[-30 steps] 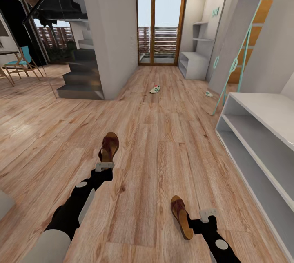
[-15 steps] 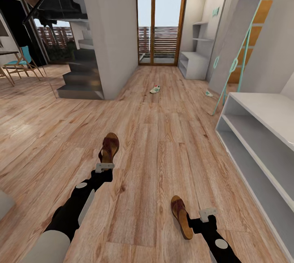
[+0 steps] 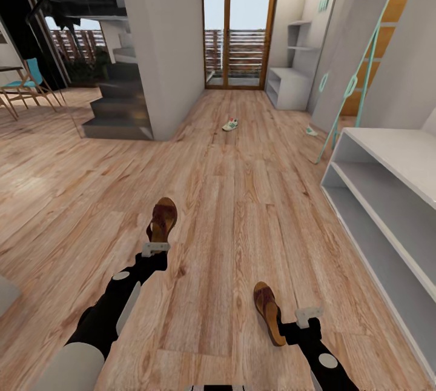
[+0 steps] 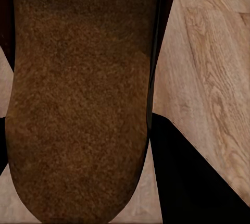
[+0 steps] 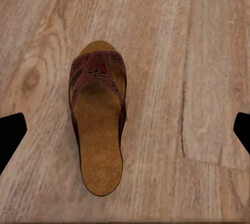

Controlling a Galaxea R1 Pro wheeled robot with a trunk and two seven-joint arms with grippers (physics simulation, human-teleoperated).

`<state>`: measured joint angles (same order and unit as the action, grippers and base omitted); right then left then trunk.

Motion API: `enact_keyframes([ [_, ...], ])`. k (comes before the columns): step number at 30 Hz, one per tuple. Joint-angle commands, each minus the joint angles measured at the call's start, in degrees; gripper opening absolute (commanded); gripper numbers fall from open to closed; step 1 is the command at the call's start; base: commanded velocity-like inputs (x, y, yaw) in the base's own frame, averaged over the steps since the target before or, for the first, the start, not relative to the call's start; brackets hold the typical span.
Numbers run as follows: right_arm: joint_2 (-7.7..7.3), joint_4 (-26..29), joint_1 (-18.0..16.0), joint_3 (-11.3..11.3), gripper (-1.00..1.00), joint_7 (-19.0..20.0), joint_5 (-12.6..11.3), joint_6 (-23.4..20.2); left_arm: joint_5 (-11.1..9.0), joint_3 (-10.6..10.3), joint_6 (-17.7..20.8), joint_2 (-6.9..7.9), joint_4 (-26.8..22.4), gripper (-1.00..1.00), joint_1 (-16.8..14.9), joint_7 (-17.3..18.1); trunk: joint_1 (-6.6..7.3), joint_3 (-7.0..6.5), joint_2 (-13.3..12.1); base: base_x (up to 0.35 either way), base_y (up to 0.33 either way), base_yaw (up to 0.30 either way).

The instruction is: Pick up the two gym shoes and the two sandals from the corridor floor and place them onto the hallstand (shoe rack) in the corridor, making sure they are on the rack and not on the floor. Arrange them so the two gym shoes are next to each other and the two sandals are next to each other.

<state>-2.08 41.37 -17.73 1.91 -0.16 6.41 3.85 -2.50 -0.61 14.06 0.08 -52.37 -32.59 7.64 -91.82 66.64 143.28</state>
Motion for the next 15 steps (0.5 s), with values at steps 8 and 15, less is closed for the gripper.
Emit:
enact_keyframes([
  [8,0.04,0.1,0.0,0.1,1.00,0.0,0.5,0.0,-0.1,-1.2,0.4,0.02,-0.1,-1.00,-0.1,0.2,-0.19,2.53,0.1,0.000,0.000,0.000],
  [15,0.06,0.1,0.0,0.1,1.00,0.0,0.5,0.0,-0.1,-1.3,0.5,0.04,-0.1,-1.00,-0.2,0.2,-0.37,4.71,0.2,0.000,0.000,0.000],
])
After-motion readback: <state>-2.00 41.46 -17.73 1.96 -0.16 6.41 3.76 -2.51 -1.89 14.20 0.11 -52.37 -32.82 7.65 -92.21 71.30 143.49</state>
